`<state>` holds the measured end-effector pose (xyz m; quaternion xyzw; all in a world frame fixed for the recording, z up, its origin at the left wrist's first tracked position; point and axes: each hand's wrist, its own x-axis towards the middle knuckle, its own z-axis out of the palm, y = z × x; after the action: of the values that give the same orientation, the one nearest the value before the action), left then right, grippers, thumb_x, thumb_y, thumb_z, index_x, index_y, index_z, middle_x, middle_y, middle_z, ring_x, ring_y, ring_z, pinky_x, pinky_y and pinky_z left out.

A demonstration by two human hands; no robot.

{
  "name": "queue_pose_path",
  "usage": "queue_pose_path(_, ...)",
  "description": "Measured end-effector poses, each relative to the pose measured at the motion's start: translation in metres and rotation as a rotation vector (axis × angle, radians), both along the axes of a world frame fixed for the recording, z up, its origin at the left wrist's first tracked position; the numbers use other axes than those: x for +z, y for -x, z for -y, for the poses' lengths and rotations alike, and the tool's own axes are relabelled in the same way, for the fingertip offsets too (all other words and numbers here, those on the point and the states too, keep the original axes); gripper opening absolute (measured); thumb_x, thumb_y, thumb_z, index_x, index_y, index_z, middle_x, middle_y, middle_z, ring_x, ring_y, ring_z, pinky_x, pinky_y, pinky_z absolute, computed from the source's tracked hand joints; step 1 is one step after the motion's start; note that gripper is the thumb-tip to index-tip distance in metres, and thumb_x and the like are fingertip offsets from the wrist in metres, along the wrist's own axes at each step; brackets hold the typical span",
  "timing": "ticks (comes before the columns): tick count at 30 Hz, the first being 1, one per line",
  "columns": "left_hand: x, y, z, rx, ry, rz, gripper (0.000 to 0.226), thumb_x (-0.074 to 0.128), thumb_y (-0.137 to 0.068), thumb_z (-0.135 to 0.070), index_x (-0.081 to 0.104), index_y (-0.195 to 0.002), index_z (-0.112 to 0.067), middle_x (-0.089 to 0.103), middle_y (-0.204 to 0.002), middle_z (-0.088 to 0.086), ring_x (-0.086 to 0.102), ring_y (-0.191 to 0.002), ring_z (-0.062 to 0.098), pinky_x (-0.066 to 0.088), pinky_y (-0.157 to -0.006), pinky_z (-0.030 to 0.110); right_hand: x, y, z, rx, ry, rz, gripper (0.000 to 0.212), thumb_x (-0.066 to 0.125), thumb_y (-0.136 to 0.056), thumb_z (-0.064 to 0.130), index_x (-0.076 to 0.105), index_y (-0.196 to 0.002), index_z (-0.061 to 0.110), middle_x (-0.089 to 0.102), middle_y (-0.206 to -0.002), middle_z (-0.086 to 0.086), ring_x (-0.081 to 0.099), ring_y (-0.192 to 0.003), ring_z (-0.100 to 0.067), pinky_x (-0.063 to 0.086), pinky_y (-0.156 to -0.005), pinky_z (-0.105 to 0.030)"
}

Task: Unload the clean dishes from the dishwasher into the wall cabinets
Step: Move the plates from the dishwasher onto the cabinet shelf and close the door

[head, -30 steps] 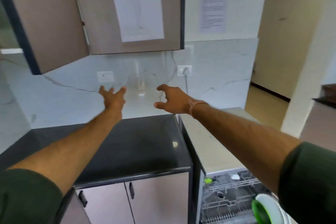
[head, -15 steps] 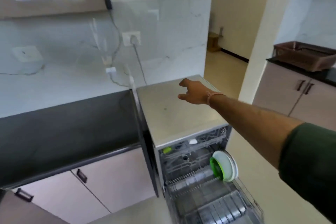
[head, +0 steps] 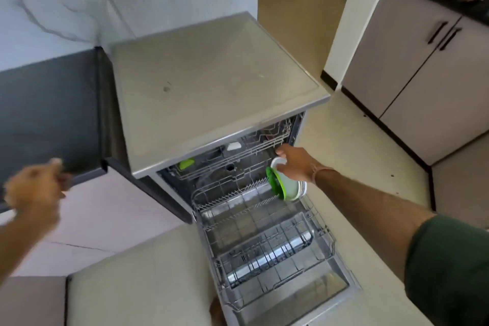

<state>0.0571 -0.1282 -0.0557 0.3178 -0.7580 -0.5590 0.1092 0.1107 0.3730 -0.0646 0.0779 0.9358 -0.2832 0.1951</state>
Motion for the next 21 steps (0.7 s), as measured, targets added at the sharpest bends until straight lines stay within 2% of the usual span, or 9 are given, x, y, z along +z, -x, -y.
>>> queue_pose_path(1,-0.019,-0.007,-0.032,0.016,-0.014,-0.015,0.027,0.057,-0.086,-0.043,0.061,-0.077,-0.018,0.061,-0.048,-0.009,0.05,-0.037,0.004,0.039,-0.035,0.018,-0.023,-0.002,-0.01,-0.025,-0.003,0.024,0.049,0.061,-0.093,0.026,0.045,-0.138,0.013,0.053,-0.139,-0.012,0.056,-0.119,-0.03,0.046,-0.1,-0.037)
queue_pose_path(3,-0.048,-0.019,-0.087,0.014,-0.084,0.079,0.017,0.058,-0.084,-0.022,0.063,-0.07,-0.015,0.06,-0.044,-0.006,0.052,-0.043,0.014,0.04,-0.041,0.026,-0.063,-0.004,-0.027,-0.074,-0.007,0.057,0.05,0.061,-0.092,0.025,0.046,-0.138,0.014,0.054,-0.138,-0.013,0.056,-0.12,-0.031,0.045,-0.102,-0.037)
queue_pose_path(5,-0.1,-0.03,-0.149,0.023,-0.102,0.08,0.018,0.056,-0.081,-0.011,0.063,-0.064,-0.013,0.06,-0.046,0.001,0.052,-0.047,0.022,0.042,-0.047,0.032,-0.104,-0.002,-0.042,-0.115,-0.009,0.086,0.051,0.061,-0.091,0.024,0.046,-0.139,0.015,0.055,-0.138,-0.012,0.056,-0.121,-0.031,0.044,-0.103,-0.035)
queue_pose_path(9,-0.19,-0.033,-0.24,-0.067,-0.241,0.204,0.023,0.047,-0.084,0.006,0.061,-0.069,-0.005,0.06,-0.063,0.012,0.053,-0.05,0.022,0.041,-0.043,0.023,-0.178,0.008,-0.064,-0.17,-0.004,0.09,0.047,0.06,-0.092,0.022,0.048,-0.136,0.013,0.059,-0.134,-0.01,0.056,-0.121,-0.029,0.042,-0.101,-0.032)
queue_pose_path(12,-0.254,-0.025,-0.291,-0.263,-0.219,0.317,0.018,0.054,-0.09,-0.001,0.062,-0.075,-0.005,0.066,-0.068,0.012,0.057,-0.057,0.024,0.044,-0.049,0.028,-0.23,0.016,-0.075,-0.214,0.013,0.09,0.047,0.06,-0.092,0.021,0.048,-0.137,0.012,0.059,-0.134,-0.009,0.055,-0.121,-0.029,0.042,-0.102,-0.033)
queue_pose_path(16,-0.326,-0.004,-0.344,-0.408,-0.207,0.368,0.013,0.06,-0.093,-0.012,0.068,-0.089,-0.003,0.07,-0.072,0.01,0.06,-0.056,0.018,0.044,-0.048,0.023,-0.29,0.027,-0.084,-0.27,0.012,0.067,0.049,0.059,-0.09,0.02,0.047,-0.137,0.012,0.058,-0.135,-0.008,0.057,-0.12,-0.029,0.043,-0.103,-0.034)
queue_pose_path(19,-0.368,0.012,-0.378,-0.495,-0.208,0.375,0.011,0.061,-0.092,-0.014,0.068,-0.088,-0.006,0.07,-0.071,0.009,0.059,-0.054,0.016,0.042,-0.046,0.018,-0.324,0.033,-0.087,-0.328,-0.015,0.024,0.054,0.059,-0.09,0.019,0.043,-0.141,0.014,0.054,-0.139,-0.01,0.053,-0.124,-0.03,0.042,-0.104,-0.036)
queue_pose_path(21,-0.393,0.023,-0.398,-0.55,-0.202,0.39,0.01,0.065,-0.086,-0.019,0.07,-0.085,-0.011,0.073,-0.072,0.008,0.062,-0.057,0.019,0.046,-0.053,0.022,-0.343,0.036,-0.09,-0.361,-0.06,-0.028,0.055,0.058,-0.09,0.018,0.042,-0.142,0.014,0.052,-0.14,-0.012,0.05,-0.126,-0.031,0.041,-0.104,-0.037)
